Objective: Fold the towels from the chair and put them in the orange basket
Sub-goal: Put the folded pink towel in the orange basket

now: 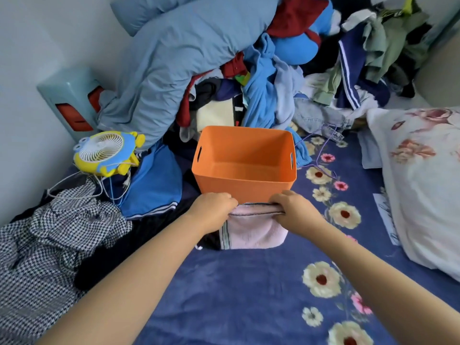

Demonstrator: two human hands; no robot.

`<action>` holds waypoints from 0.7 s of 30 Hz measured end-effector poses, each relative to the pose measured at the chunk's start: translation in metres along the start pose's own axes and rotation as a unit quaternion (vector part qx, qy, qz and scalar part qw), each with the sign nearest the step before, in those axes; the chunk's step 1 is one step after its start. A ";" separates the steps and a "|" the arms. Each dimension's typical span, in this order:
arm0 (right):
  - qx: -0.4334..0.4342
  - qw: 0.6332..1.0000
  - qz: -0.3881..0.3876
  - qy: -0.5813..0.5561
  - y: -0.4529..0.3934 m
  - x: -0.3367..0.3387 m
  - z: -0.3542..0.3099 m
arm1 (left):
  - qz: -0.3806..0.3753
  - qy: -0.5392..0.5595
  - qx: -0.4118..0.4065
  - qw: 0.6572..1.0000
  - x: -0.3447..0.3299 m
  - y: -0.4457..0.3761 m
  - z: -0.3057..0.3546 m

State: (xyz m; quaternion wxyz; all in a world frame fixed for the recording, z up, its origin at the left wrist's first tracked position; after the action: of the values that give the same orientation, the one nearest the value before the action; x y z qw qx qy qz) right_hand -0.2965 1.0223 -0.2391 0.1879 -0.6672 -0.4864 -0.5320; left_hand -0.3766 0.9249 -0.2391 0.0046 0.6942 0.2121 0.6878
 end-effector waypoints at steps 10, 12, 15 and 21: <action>0.019 0.997 0.075 -0.020 -0.177 0.081 -0.022 | 0.087 0.062 0.016 0.994 0.052 -0.128 -0.141; 0.019 0.997 0.074 -0.017 -0.198 0.084 -0.025 | 0.082 0.065 0.022 0.994 0.052 -0.144 -0.156; 0.006 0.998 0.053 -0.019 -0.241 0.072 -0.016 | 0.069 0.086 0.015 0.994 0.043 -0.175 -0.176; -0.036 0.999 -0.032 0.013 -0.337 0.015 0.002 | 0.003 0.085 0.008 0.996 -0.016 -0.257 -0.229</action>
State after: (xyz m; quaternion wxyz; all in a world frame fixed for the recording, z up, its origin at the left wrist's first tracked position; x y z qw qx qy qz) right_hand -0.5822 1.1849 -0.3167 0.1530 -0.6510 -0.4855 -0.5631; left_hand -0.6693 1.0881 -0.3184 -0.0206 0.6338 0.2150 0.7427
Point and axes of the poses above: each hand's wrist, its own y-axis away from the middle knuckle, its own x-axis out of the back of the hand, z = x × y, the point moved 9 cm from there along -y, towards the middle knuckle, and after that the axes turned 6 degrees about -x, right-handed, at the moved point
